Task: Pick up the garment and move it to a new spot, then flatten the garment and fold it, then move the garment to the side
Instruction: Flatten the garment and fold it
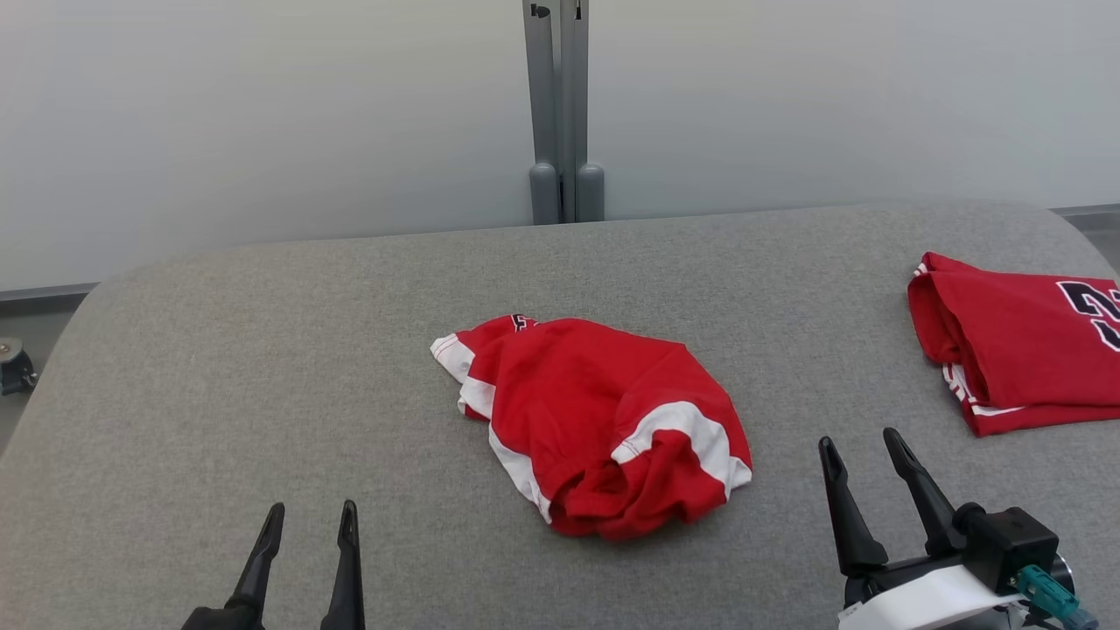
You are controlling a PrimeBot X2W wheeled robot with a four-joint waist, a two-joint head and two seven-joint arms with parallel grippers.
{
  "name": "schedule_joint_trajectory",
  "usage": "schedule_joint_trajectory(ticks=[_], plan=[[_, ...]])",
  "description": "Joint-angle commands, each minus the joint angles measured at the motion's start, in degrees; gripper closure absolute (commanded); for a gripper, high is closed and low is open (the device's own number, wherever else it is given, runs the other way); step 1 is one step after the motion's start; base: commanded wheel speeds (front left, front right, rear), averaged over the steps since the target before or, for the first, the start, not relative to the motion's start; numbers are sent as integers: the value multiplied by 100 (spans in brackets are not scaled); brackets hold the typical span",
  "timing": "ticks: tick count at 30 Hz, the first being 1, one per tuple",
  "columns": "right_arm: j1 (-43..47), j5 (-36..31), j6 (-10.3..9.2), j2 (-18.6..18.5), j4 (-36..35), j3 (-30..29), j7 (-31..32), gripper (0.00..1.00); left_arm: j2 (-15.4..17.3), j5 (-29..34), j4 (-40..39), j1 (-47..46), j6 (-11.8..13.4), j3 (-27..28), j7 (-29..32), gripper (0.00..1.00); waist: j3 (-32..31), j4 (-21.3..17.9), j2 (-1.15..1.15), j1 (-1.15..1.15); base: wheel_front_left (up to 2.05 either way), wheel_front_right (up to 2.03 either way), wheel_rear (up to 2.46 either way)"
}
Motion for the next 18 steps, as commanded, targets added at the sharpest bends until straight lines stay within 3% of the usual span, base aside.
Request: schedule_joint_trajectory(ticks=[1,18], plan=[[-55,-22,-8,16,3,-11,2,0,-3,26,2,-78,-20,23,0,0,0,-1,0,0,0,0,0],[-66,6,-8,11,-3,6,2,0,-3,-26,39,-86,6,-22,0,0,17,23,0,0,0,0,0]])
